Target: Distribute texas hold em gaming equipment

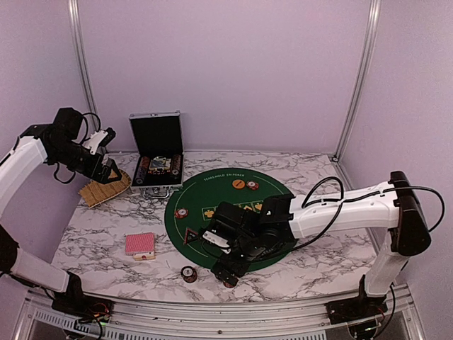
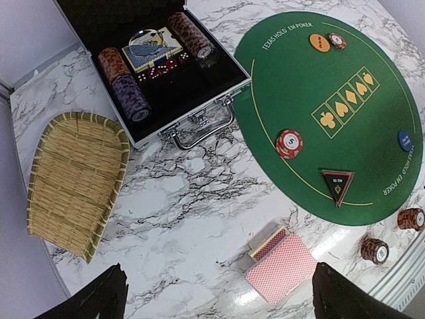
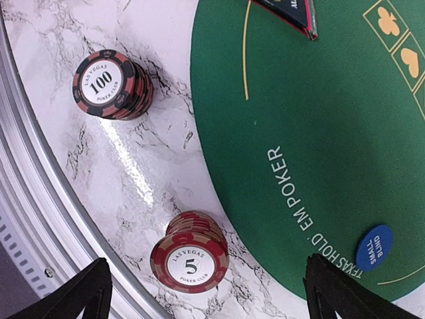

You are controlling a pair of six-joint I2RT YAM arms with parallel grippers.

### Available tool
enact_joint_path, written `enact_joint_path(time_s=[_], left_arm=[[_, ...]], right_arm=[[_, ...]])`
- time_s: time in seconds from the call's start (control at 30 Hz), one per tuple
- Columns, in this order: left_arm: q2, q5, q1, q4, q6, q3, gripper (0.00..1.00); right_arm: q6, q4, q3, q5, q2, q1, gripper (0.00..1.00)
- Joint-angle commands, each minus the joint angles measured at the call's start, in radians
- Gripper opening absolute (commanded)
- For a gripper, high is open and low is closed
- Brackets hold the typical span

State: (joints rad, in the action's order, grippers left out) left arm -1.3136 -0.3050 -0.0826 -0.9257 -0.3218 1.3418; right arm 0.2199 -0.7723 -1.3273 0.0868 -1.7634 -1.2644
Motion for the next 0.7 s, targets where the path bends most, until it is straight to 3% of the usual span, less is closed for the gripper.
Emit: enact_joint_path(time_s=[0.0,0.13,0.67], left_arm=[[0.028,0.004,-0.006,-0.036,0.004,0.013,0.99],[0.024,0.003,-0.008,-0.037,0.006,0.017,0.99],[0.021,0.008,-0.009,-0.037,0.006,0.021,0.99]], right_arm=[[0.008,-0.005,0.009,-0.032,-0.008,-0.015,0.99],[0.004,0.004,0.023,-0.044,-0.019,-0.018,0.97],[-0.013,0.035,0.037,-0.047,-0.069,-0.018,0.74]])
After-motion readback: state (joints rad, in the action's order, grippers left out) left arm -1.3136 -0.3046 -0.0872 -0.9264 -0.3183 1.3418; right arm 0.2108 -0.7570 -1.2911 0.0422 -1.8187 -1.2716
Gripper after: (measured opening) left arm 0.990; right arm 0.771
